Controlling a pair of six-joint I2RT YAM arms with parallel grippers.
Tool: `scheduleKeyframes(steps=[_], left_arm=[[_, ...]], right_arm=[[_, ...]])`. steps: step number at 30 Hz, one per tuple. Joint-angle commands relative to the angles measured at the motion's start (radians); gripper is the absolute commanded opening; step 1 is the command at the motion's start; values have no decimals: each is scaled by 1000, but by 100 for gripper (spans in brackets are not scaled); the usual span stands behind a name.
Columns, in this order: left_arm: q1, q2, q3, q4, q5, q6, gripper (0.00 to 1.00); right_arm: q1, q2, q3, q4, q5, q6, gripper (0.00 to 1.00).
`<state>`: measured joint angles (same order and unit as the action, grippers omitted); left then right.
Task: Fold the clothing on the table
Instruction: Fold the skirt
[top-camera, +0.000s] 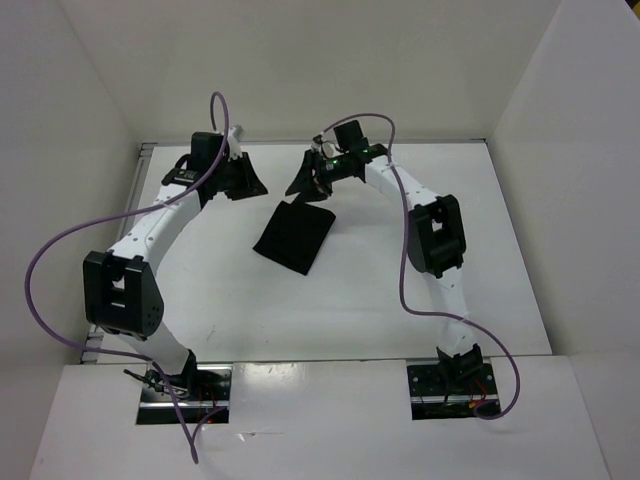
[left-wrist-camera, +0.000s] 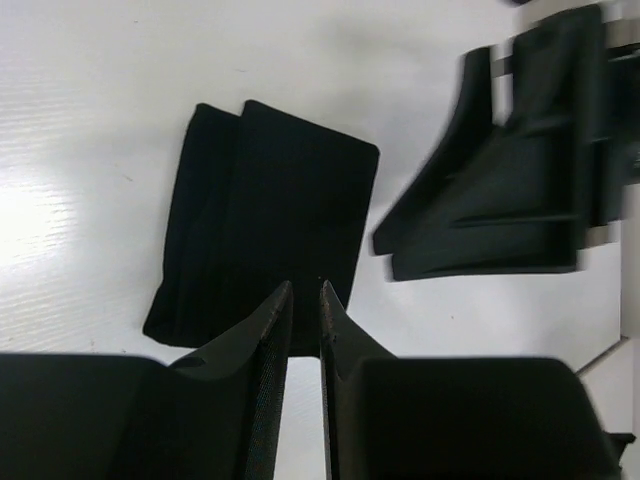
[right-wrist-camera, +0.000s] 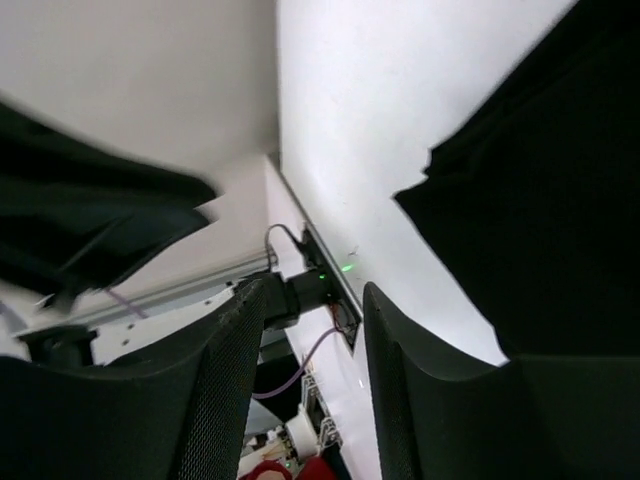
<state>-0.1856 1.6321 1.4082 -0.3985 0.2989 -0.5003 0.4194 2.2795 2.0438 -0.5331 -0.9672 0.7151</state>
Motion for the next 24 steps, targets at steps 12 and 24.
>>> scheduleKeyframes(steps=[12, 24], left_arm=[[5, 266, -72, 78, 477, 52, 10], [63, 314, -183, -80, 39, 10, 2]], right_arm=[[-137, -253, -342, -61, 403, -11, 6], [-176, -468, -599, -4, 403, -2, 11]])
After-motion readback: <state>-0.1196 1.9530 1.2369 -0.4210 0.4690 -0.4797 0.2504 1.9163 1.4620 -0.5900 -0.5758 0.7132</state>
